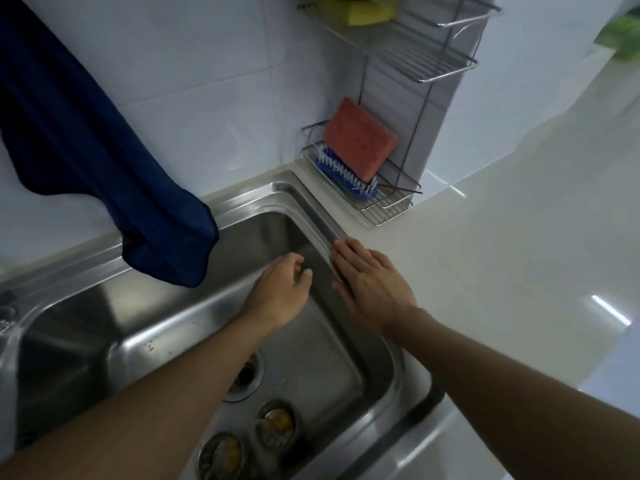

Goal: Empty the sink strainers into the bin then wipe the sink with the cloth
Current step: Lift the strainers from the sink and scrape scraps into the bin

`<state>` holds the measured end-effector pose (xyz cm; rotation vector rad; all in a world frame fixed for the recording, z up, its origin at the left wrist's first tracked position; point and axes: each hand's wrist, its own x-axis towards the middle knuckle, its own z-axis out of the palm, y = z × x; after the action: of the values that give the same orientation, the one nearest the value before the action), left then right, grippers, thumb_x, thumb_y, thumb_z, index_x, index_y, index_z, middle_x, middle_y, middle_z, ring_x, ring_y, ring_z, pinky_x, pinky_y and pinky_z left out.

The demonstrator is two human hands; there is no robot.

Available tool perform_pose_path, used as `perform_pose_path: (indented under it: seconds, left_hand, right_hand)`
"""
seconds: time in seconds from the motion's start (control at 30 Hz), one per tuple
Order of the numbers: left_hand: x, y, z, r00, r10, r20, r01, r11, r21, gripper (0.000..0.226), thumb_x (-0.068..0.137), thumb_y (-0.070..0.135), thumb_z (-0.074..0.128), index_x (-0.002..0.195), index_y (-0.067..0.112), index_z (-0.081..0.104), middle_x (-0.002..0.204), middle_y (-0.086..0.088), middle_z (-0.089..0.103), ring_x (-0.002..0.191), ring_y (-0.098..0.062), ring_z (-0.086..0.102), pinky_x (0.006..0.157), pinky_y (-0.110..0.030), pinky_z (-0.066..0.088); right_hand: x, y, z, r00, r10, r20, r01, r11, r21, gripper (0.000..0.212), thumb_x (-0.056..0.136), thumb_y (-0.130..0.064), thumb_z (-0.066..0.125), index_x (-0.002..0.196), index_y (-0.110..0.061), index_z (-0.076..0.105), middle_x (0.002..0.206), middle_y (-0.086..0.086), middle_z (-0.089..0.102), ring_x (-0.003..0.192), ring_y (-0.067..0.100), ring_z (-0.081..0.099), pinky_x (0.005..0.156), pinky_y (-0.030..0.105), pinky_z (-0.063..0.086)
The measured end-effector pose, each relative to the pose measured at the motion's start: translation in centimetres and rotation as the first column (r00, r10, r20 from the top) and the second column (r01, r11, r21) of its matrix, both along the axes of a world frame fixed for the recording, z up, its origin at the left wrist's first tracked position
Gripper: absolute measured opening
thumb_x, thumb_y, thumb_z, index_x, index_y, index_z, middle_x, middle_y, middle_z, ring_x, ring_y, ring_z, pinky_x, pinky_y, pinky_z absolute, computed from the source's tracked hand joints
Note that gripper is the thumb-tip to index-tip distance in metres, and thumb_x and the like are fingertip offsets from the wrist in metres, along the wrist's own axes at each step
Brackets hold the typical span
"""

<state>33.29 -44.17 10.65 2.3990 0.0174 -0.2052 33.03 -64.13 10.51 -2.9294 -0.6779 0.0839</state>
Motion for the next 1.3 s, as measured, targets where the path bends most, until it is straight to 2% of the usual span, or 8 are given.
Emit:
perform_pose_path:
  seconds: [0.13,0.23,0.43,0.7,0.83,1.0,1.17,1.3]
  left_hand:
    - [2.3,-3.0,0.4,1.0,0.008,0.01,-0.008,1.0,0.014,0.042,0.1,0.037,0.05,0.137,0.017,0.049,0.136,-0.005,0.049,0.122,-0.026,0.055,0.105,-0.045,0.045]
    - [3.3,-5.3,0.1,0.999,0.037,0.038,-0.037,0.999,-0.001,0.049,0.101,0.037,0.049,0.143,0.013,0.041,0.145,-0.008,0.036,0.13,-0.029,0.048,0.11,-0.045,0.041]
    - [4.5,-9.7,-0.9,0.976,0.215,-0.017,-0.214,0.976,0.046,0.078,0.101,0.056,0.029,0.16,0.016,-0.003,0.168,0.001,-0.007,0.154,-0.026,-0.004,0.121,-0.049,0.017]
    - [4.7,-11.9,-2.6,0.941,0.291,0.171,-0.297,0.955,0.008,0.075,0.104,0.039,0.031,0.158,0.004,-0.008,0.168,-0.011,-0.009,0.155,-0.019,-0.013,0.126,-0.035,-0.005]
    - [4.8,-11.5,-3.0,0.942,0.261,0.213,-0.264,0.964,-0.012,0.074,0.104,0.037,0.032,0.157,0.003,-0.008,0.168,-0.011,-0.008,0.155,-0.017,-0.011,0.126,-0.034,-0.005]
    - [4.7,-11.4,-2.7,0.951,0.241,0.196,-0.243,0.97,-0.013,0.074,0.104,0.037,0.031,0.157,0.004,-0.009,0.168,-0.01,-0.01,0.155,-0.017,-0.012,0.126,-0.036,-0.004]
    - [4.8,-11.0,-2.6,0.964,0.21,0.164,-0.213,0.977,-0.001,0.075,0.104,0.037,0.031,0.157,0.003,-0.011,0.168,-0.01,-0.012,0.154,-0.017,-0.014,0.125,-0.033,-0.008]
    - [4.9,-10.6,-2.4,0.979,0.163,0.123,-0.166,0.986,0.016,0.076,0.105,0.04,0.028,0.156,0.003,-0.015,0.167,-0.01,-0.017,0.153,-0.017,-0.018,0.121,-0.03,-0.013]
  right_hand:
    - [0.9,-0.5,0.6,0.996,-0.092,0.018,0.085,0.965,0.248,0.051,0.105,-0.03,0.036,0.153,-0.013,0.039,0.162,0.009,0.033,0.148,0.027,0.031,0.116,0.042,0.033]
    - [1.4,-1.5,1.7,0.969,-0.156,0.192,0.09,0.946,0.313,0.04,0.103,-0.025,0.041,0.138,-0.011,0.055,0.139,0.009,0.058,0.126,0.027,0.051,0.105,0.044,0.043]
    - [5.4,-3.6,5.4,0.827,-0.316,0.465,0.187,0.934,0.304,0.031,0.102,-0.023,0.046,0.126,-0.01,0.062,0.118,0.009,0.063,0.103,0.027,0.052,0.086,0.038,0.041]
    - [11.0,-5.5,7.4,0.893,-0.341,0.293,0.331,0.94,0.085,0.028,0.095,-0.027,0.05,0.104,-0.011,0.071,0.099,0.011,0.068,0.103,0.032,0.054,0.084,0.038,0.042]
    - [12.0,-4.4,7.7,0.874,-0.403,0.272,0.403,0.913,0.06,0.022,0.094,-0.023,0.055,0.096,-0.01,0.071,0.091,0.012,0.068,0.097,0.031,0.059,0.07,0.034,0.037]
    - [12.3,-3.7,8.3,0.863,-0.475,0.172,0.482,0.876,0.001,0.01,0.092,-0.024,0.062,0.087,-0.016,0.059,0.062,-0.002,0.036,0.067,0.025,0.048,0.058,0.033,0.038]
    - [12.0,-3.4,8.1,0.861,-0.486,0.151,0.482,0.874,0.066,0.003,0.091,-0.013,0.061,0.089,-0.012,0.062,0.067,0.001,0.043,0.091,0.031,0.056,0.062,0.036,0.04]
    - [11.0,-4.1,7.7,0.865,-0.445,0.23,0.444,0.894,0.062,0.017,0.09,-0.007,0.06,0.103,0.001,0.066,0.102,0.017,0.061,0.108,0.035,0.05,0.063,0.038,0.037]
